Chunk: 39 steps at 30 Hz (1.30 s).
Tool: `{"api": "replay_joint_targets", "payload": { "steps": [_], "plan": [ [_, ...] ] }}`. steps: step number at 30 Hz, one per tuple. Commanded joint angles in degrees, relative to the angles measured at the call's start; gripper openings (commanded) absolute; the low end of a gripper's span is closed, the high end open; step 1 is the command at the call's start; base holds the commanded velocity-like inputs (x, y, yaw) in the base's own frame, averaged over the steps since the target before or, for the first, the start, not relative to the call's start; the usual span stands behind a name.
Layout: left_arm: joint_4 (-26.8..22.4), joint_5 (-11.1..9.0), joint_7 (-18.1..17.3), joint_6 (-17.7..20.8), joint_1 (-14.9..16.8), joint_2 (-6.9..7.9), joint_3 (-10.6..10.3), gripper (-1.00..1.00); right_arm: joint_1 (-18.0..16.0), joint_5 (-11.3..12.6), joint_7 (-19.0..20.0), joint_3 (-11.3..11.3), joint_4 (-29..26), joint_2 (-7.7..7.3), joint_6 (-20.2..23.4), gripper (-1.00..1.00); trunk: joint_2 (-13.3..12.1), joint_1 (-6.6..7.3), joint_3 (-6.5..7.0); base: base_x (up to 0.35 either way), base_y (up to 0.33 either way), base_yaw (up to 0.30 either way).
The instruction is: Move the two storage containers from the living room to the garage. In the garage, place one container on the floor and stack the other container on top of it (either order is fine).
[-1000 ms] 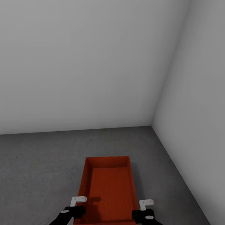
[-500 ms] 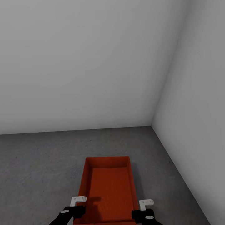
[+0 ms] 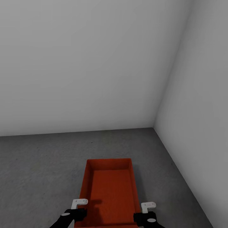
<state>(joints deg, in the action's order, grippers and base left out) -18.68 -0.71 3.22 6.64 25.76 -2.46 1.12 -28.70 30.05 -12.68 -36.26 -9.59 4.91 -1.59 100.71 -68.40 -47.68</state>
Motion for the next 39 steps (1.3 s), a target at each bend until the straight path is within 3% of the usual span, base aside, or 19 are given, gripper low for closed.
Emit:
{"api": "replay_joint_targets", "payload": {
  "steps": [1, 7, 39],
  "plan": [
    [-0.1, -0.1, 0.1, 0.4, 0.0, -0.02, 0.1, 1.0, 0.0, 0.6, -0.2, -0.5, 0.0, 0.0, -0.2, 1.0, 0.0, 0.01, -0.04, 0.0, 0.0, 0.0],
    [-0.1, -0.1, 0.1, 0.4, 0.0, -0.06, 0.1, 1.0, 0.0, 0.6, -0.2, -0.5, 0.0, -0.02, -0.1, 1.0, 0.0, 0.01, -0.04, 0.0, 0.0, 0.0],
    [-0.1, -0.2, 0.1, 0.8, 0.0, -0.09, 0.1, 1.0, 0.0, 0.5, -0.2, -0.6, 0.0, 0.01, -0.1, 1.0, -12.8, 7.03, 5.7, 0.0, 0.0, 0.0]
  ]
}}
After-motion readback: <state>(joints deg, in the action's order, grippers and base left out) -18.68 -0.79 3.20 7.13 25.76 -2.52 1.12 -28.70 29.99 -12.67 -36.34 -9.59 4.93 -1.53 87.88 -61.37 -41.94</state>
